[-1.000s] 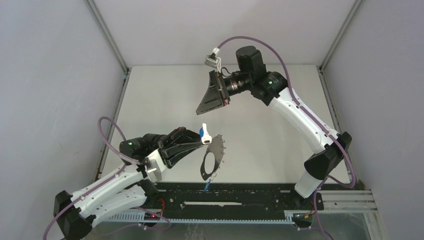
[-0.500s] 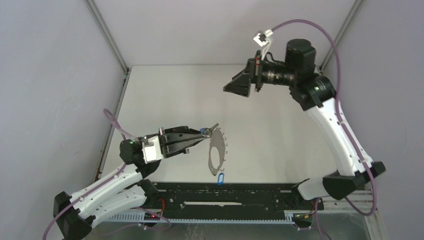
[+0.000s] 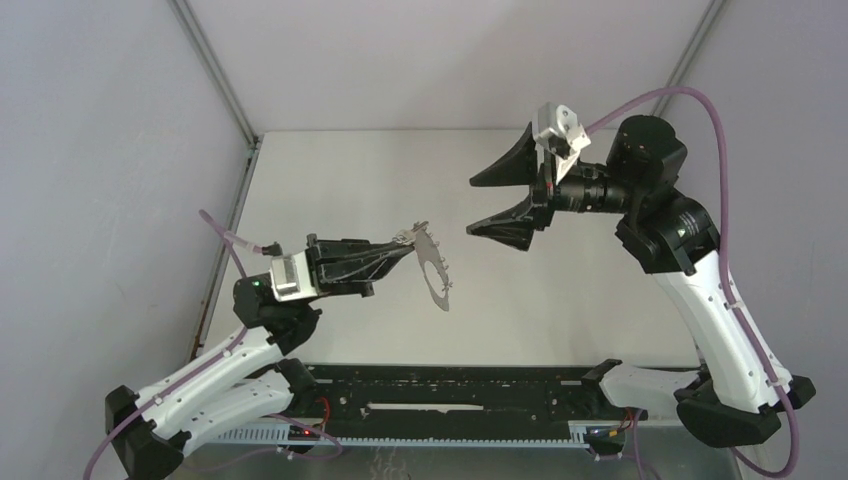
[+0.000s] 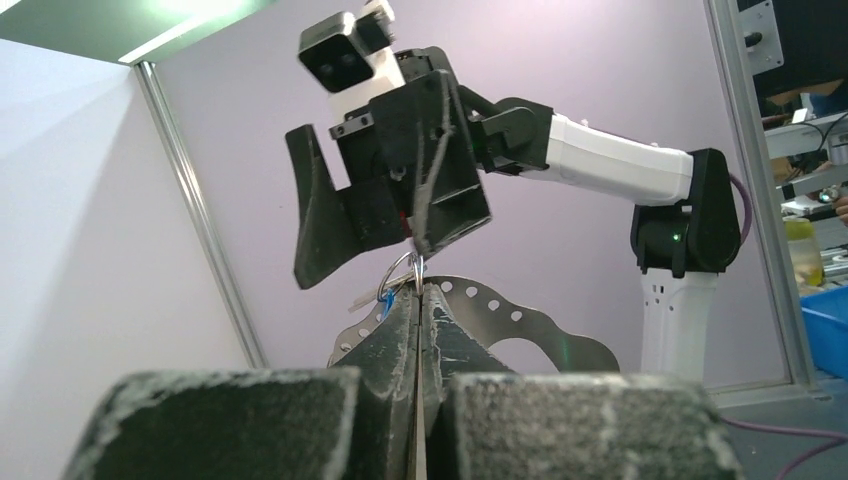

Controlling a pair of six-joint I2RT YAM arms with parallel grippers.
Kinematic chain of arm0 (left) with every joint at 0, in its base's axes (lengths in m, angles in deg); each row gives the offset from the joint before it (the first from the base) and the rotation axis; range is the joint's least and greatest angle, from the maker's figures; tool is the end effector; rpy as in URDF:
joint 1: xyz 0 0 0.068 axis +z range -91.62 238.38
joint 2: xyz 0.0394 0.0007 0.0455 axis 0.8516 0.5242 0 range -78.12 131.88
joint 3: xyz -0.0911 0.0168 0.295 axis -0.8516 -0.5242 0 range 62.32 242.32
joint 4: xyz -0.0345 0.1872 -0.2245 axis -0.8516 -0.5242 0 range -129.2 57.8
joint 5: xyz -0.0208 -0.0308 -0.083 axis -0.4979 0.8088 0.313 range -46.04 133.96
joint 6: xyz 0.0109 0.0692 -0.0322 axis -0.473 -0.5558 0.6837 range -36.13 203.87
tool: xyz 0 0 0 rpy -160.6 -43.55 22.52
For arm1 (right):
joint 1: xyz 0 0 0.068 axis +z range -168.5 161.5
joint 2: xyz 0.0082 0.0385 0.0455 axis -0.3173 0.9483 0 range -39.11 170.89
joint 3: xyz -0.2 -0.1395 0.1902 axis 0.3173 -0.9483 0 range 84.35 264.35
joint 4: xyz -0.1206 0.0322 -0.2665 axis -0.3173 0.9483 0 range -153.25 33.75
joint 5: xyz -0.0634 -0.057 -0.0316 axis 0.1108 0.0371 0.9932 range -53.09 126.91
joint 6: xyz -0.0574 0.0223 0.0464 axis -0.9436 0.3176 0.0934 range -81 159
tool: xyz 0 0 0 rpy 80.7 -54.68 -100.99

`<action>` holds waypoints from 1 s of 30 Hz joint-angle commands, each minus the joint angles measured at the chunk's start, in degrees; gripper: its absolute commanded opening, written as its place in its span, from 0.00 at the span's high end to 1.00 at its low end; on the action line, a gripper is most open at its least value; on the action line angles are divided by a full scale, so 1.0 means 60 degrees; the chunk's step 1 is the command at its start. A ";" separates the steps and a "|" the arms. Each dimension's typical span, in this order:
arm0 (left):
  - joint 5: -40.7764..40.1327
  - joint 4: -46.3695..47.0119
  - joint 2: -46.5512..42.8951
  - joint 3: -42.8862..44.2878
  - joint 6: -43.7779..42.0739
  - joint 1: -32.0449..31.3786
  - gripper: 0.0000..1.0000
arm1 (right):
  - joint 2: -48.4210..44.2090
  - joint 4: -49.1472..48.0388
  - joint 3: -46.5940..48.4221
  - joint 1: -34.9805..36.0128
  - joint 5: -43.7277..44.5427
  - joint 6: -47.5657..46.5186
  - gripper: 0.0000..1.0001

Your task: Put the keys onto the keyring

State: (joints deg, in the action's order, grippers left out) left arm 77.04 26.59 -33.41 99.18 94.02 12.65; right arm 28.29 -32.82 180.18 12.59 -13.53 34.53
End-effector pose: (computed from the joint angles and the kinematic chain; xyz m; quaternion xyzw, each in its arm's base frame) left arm 0.0948 -0.1485 0.4471 0.3534 0.2232 -0.5074 0.7535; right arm 0.1771 0.1658 0.5738 -0.4806 0.5293 0.4429 0.5410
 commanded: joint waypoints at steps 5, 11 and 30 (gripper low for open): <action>-0.0416 0.0266 -0.0221 0.0482 0.0461 0.0006 1.00 | 0.0330 -0.0017 0.1026 0.1549 -0.0737 -0.1846 0.20; -0.0426 0.0183 -0.0237 0.0516 0.0520 0.0015 1.00 | 0.0647 -0.0588 0.1401 0.2079 -0.0960 -0.1909 0.24; -0.0535 0.0031 0.0060 0.0603 0.0476 0.0065 1.00 | 0.1744 0.1065 0.2406 0.2963 -0.0723 -0.2715 0.44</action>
State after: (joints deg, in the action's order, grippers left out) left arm 75.51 25.08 -33.15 99.46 96.01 12.78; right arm 38.54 -27.66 192.66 29.97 -18.25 19.84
